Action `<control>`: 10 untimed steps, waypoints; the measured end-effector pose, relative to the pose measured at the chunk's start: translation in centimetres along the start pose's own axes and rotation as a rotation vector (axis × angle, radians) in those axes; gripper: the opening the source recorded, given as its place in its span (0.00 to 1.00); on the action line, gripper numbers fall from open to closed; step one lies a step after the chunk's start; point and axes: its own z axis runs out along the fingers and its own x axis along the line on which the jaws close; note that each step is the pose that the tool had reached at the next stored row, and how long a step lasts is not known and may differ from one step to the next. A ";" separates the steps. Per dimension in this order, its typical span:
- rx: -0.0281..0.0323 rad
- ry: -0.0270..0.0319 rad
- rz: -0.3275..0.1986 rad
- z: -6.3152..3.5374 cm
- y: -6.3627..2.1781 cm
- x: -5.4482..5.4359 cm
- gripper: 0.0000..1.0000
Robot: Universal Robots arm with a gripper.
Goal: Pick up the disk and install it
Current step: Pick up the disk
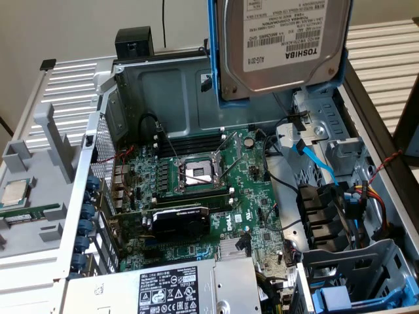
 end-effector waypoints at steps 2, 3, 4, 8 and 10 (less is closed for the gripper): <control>-0.0001 -0.0005 0.000 0.17 -0.14 0.5 0.37; 0.0000 -0.0011 0.000 0.30 -0.23 0.7 0.37; 0.0000 -0.0015 0.000 0.43 -0.34 0.9 0.37; 0.0000 -0.0024 0.000 1.16 -1.10 1.2 0.37; 0.0000 -0.0026 0.000 1.44 -1.74 1.2 0.37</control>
